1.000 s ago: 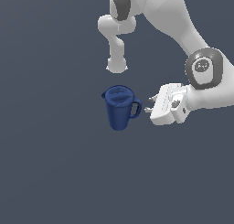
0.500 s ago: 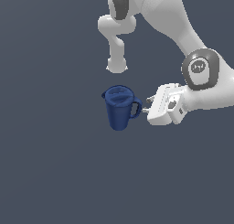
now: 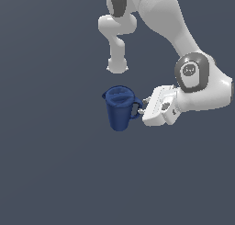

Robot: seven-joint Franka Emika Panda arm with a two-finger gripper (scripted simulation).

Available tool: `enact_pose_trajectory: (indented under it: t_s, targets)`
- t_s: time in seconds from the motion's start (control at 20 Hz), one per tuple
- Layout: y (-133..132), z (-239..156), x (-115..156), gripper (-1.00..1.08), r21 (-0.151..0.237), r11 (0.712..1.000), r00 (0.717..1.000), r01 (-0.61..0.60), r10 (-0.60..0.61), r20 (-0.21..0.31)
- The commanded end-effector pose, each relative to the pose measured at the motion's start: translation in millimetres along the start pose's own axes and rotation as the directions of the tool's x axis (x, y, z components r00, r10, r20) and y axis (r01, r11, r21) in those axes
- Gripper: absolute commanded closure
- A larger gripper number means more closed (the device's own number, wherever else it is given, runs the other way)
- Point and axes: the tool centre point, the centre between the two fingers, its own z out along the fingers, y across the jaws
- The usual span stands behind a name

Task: Pick up the object and move it to a goal position.

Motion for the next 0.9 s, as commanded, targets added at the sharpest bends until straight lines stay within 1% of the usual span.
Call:
enact_pose_trajectory:
  t_s: [0.0,0.15,0.2,0.65,0.85]
  targets:
    - [0.1,5.2,0.2,-0.20,0.000,1.000,1.000,0.000,0.000,0.000]
    - [0.4,7.5,0.4,-0.20,0.000,1.000,1.000,0.001,-0.001,0.000]
    - [0.4,7.5,0.4,1.08,0.000,1.000,1.000,0.001,-0.001,0.000]
    - [0.4,7.5,0.4,1.08,0.000,1.000,1.000,0.001,-0.001,0.000]
    - [1.3,5.8,-0.9,1.08,-0.005,1.000,1.000,-0.003,0.003,-0.005]
